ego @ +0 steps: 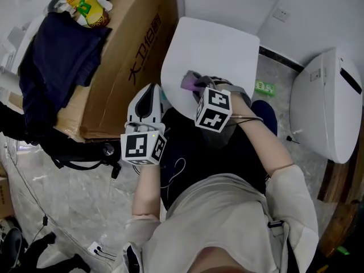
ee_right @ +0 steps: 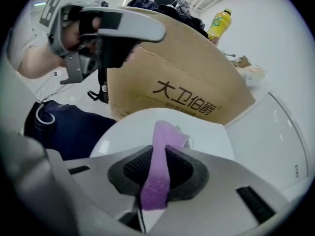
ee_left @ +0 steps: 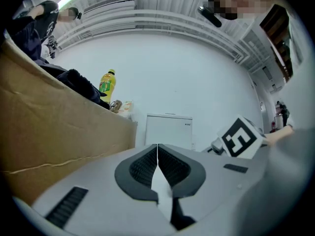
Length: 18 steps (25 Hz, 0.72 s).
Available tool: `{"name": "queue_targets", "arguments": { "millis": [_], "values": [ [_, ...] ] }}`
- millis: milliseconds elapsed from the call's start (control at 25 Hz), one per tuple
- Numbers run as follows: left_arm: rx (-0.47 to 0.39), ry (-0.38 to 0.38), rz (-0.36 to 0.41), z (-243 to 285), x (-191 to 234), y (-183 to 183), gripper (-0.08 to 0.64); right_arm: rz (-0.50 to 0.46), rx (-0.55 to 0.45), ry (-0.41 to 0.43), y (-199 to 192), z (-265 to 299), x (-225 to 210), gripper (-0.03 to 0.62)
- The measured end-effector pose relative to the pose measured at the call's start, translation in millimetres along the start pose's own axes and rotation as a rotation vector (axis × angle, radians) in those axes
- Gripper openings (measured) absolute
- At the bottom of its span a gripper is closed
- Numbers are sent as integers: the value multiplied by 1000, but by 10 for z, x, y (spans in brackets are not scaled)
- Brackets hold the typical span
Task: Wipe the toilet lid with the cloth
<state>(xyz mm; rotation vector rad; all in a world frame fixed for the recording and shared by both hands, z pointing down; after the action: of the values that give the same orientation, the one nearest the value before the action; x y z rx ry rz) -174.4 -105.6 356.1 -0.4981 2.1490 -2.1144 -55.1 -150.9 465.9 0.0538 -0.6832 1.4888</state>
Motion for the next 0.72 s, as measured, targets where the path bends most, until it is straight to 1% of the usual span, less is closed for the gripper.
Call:
{"name": "queue_targets", "arguments": {
  "millis": [200,320,520,600,720],
  "values": [
    [9,5,-4,-1,23,-19,17,-22,20,-205,-84,120,-856,80],
    [18,4,-5,10,34,-35,15,-72,18,-304,-107,247,-1314,80],
    [25,2,-4,-6,34,-59,15,-178,27,-445,-140,574,-1863,80],
    [31,2,-9,-34,32,-70,15,-215,45,-501,-144,707,-2054,80],
    [42,-7,-4,-78,-1,-91,15,-261,86,-547,-158,906,-2249,80]
  ]
}}
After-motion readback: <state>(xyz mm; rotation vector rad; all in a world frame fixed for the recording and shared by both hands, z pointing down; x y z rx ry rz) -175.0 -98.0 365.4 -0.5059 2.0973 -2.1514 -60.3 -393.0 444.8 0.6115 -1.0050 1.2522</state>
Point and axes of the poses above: the fingertips, and each gripper's own axes: z forward along the fingers, x to its left, y out of its top, the point moved 3 cm from there along -z, backward along the fingers, and after that the axes turned 5 degrees about -z, right-handed, at the moved point
